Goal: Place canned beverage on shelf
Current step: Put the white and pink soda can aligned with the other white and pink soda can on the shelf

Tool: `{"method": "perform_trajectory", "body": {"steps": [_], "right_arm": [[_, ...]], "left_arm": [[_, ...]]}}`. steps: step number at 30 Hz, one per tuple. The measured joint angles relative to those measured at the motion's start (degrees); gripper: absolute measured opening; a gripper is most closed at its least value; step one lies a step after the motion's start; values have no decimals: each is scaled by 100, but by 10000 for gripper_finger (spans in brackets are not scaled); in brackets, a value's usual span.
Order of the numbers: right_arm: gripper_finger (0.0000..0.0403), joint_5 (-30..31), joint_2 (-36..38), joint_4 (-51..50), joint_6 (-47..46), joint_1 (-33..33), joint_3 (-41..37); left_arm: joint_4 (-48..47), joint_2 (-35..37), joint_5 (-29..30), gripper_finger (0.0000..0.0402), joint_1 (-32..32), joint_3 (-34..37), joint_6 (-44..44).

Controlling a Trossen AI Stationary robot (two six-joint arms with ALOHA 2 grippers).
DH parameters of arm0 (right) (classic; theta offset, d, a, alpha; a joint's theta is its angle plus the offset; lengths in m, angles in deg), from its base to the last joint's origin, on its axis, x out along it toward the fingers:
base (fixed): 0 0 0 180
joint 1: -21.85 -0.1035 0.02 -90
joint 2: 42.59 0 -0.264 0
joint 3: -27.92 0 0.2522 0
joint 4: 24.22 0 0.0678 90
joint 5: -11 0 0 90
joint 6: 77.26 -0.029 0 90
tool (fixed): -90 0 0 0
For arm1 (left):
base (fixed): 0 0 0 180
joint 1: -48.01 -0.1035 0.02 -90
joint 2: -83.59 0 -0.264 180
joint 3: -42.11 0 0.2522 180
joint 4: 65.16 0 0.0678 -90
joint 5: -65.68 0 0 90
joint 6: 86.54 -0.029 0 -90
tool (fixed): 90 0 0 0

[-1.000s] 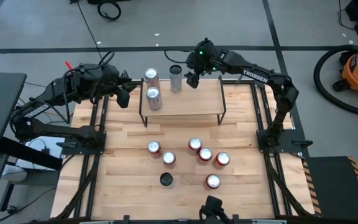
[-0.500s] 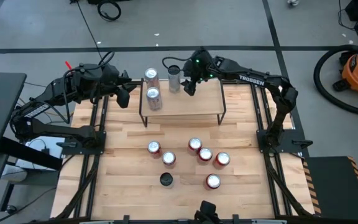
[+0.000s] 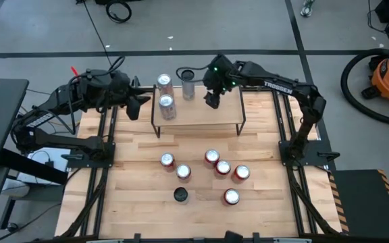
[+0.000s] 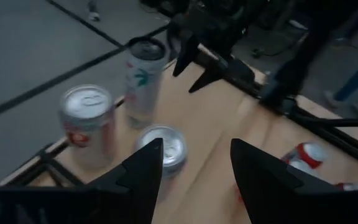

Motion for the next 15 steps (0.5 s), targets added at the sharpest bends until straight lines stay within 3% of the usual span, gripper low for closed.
{"method": "perform_trajectory", "body": {"steps": [6,15], "right_arm": [[238,16,423,131,-285,-678,0],[238,510,1017,21,-595,-2063,0]], "left_arm": [[1018,-167,36,198,1077,-2,-218],[985,-842,1186,198,2582,3,937]]}}
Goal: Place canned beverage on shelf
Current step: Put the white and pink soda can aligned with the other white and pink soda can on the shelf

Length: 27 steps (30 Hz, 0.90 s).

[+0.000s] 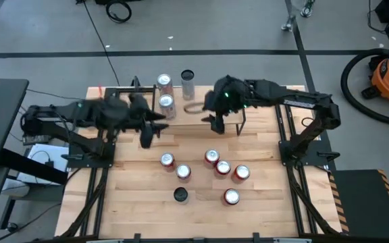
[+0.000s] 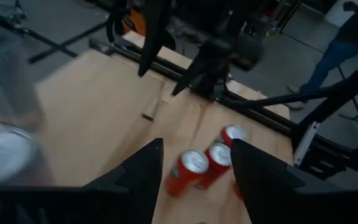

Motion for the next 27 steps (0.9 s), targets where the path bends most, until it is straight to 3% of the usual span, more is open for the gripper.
{"method": "perform_trajectory", "body": {"steps": [6,12,17,22,27], "right_arm": [[238,216,186,-234,-357,-1062,0],[238,491,121,-163,-1132,-2095,-26],[238,1169,-33,-134,-1911,-2806,-48],[238,1941,-381,-126,-2901,-3238,-48],[238,2233,-902,85,-3811,-3419,-48]], "left_arm": [[172,-537,969,198,944,-1,768],[292,-944,1426,195,1608,-1,1349],[311,-1069,1432,195,1934,-1,1405],[356,-1136,811,195,2206,-6,1330],[429,-1482,495,195,2710,-8,1131]]}}
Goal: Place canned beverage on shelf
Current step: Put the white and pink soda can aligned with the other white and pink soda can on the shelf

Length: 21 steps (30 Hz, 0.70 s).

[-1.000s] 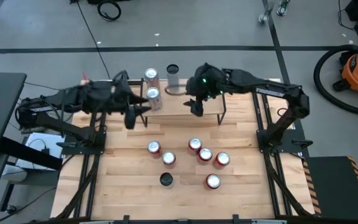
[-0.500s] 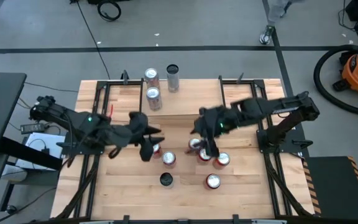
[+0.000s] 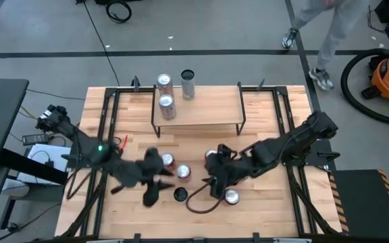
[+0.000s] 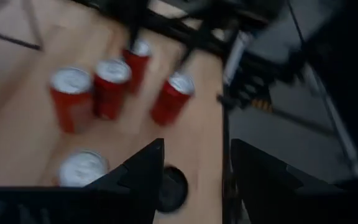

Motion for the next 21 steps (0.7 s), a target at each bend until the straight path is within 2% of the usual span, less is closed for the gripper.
{"method": "perform_trajectory", "body": {"steps": [4,7,15,21], "right_arm": [[238,184,-385,-202,-694,-115,184],[238,328,-555,-606,-1146,-197,494],[238,864,-713,-1654,-2025,-386,1192],[238,929,-722,-1661,-2364,-446,1198]], "left_arm": [[-240,-370,-48,196,305,4,-502],[-607,-561,-257,215,328,2,-700],[-586,-872,-1172,317,-19,2,-1776],[-536,-1059,-1603,331,-342,4,-2572]]}}
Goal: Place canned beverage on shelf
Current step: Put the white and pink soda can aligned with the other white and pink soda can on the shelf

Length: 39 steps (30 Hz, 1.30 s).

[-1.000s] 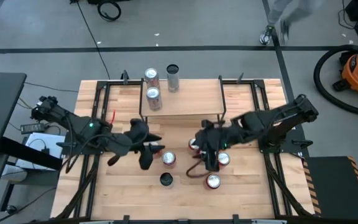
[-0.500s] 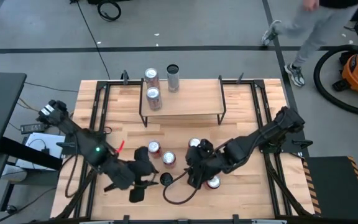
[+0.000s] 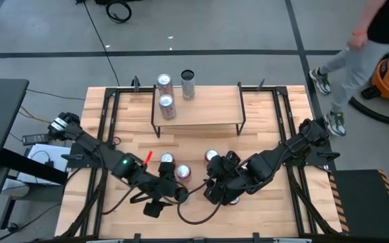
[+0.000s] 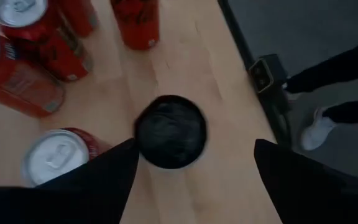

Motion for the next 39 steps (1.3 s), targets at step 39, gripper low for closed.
{"method": "perform_trajectory", "body": {"steps": [39], "right_arm": [[238,249,-7,-293,-423,-97,-4]], "left_arm": [[580,-1080,-577,262,-401,-2,-389]]}}
